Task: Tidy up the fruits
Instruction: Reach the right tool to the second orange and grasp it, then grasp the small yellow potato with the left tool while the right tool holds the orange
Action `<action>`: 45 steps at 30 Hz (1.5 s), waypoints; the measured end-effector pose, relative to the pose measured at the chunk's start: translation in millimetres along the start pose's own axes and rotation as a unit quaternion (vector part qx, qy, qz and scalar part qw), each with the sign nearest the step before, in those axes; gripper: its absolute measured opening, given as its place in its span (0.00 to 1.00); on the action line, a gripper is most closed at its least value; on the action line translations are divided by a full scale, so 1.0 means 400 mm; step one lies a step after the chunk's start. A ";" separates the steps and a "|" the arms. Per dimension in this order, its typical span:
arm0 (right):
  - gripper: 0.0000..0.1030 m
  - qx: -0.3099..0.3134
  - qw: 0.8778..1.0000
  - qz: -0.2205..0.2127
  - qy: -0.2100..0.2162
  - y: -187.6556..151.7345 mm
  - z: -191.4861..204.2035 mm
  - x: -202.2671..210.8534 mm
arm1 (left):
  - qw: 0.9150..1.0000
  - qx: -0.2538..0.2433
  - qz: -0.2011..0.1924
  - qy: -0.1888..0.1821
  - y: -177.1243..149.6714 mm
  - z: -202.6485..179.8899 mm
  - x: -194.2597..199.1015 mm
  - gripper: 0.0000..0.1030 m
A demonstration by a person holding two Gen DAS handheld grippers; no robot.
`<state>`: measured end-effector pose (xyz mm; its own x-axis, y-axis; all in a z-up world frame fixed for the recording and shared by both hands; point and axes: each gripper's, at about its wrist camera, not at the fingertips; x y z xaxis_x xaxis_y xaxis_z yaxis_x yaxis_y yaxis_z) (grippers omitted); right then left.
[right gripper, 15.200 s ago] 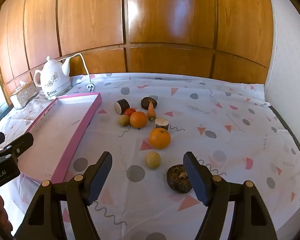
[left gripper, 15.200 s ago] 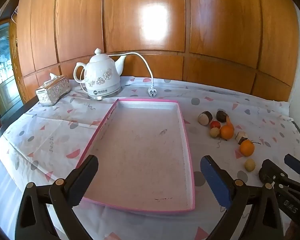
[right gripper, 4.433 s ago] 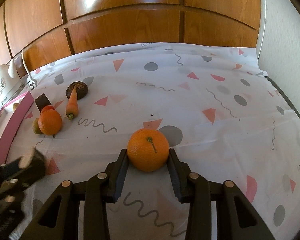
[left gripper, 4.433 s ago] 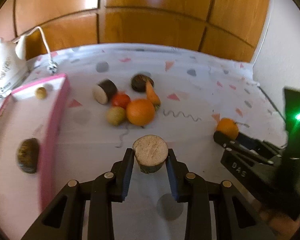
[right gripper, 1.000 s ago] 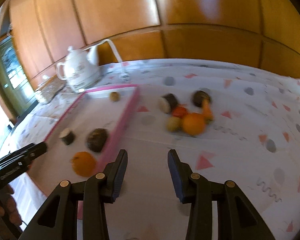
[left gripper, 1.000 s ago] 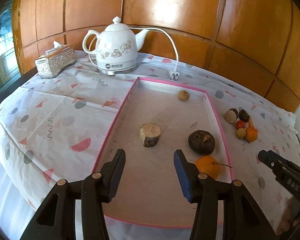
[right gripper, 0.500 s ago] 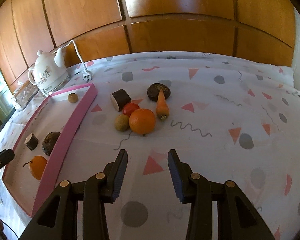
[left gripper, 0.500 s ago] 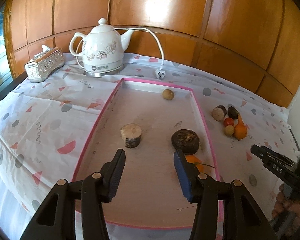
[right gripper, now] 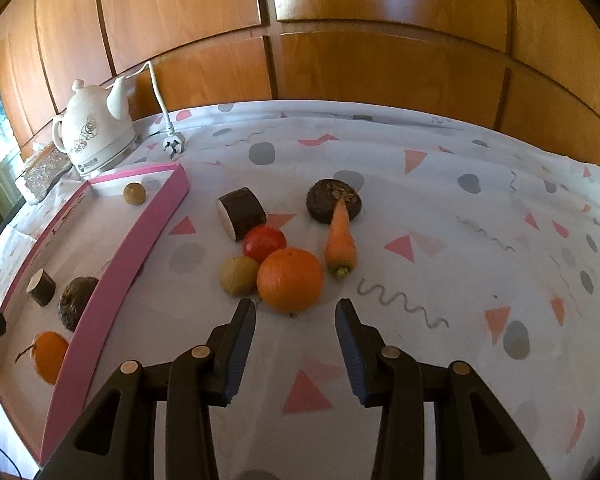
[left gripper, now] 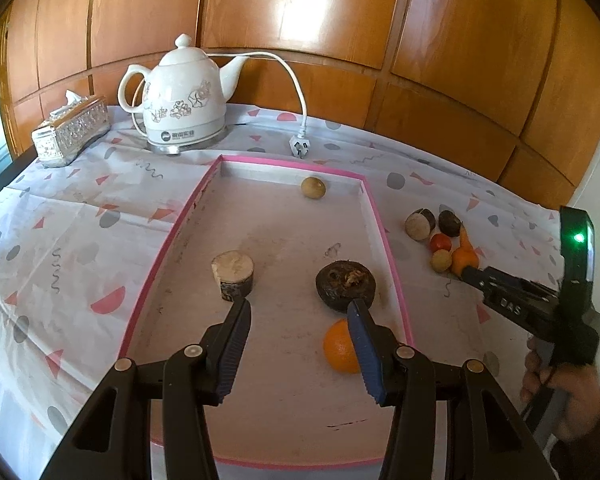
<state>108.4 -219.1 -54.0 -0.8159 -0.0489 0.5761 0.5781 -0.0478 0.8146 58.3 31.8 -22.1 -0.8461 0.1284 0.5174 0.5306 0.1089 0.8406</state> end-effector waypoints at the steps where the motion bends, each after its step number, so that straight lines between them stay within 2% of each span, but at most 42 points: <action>1: 0.41 0.002 1.000 0.000 -0.001 0.002 0.002 -0.007 | 1.000 0.000 0.000 0.000 0.000 0.000 -0.002 0.50; 7: 0.41 0.004 1.000 0.010 0.009 0.013 0.005 -0.055 | 1.000 -0.002 0.005 -0.003 0.000 -0.006 -0.011 0.50; 8: 0.38 0.004 1.000 0.013 0.011 0.014 0.003 -0.059 | 1.000 -0.002 0.005 -0.004 0.001 -0.008 -0.012 0.50; 12: 0.38 -0.005 1.000 0.006 0.010 0.012 -0.013 -0.038 | 1.000 -0.006 0.003 -0.011 0.008 -0.020 -0.013 0.50; 21: 0.38 -0.007 0.999 0.003 -0.050 -0.042 -0.102 0.036 | 0.999 -0.020 0.013 -0.049 0.027 -0.092 -0.030 0.50; 25: 0.38 -0.031 0.998 -0.003 -0.061 -0.049 -0.140 0.048 | 0.997 -0.018 0.027 -0.070 0.037 -0.134 -0.051 0.50; 32: 0.38 -0.046 0.998 -0.007 -0.052 -0.054 -0.152 0.048 | 0.995 -0.021 0.051 -0.088 0.047 -0.206 -0.111 0.49; 35: 0.38 -0.046 0.998 -0.007 -0.052 -0.054 -0.150 0.048 | 0.992 -0.035 0.063 -0.100 0.046 -0.254 -0.145 0.35; 45: 0.38 -0.040 0.998 -0.008 -0.056 -0.054 -0.145 0.044 | 0.990 -0.062 0.076 -0.100 0.037 -0.377 -0.260 0.34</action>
<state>82.2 -276.9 -65.1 -0.8182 0.0641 0.5714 0.5611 -0.1280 0.8178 146.5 -128.3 -39.1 -0.7229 0.3272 0.6087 0.6308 -0.0472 0.7745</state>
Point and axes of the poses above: each gripper's, at about its wrist camera, not at the fingertips, and x roughly against the way its jaws point, z to its left, y to its top, and after that the axes turned 14 degrees about -z, right-handed
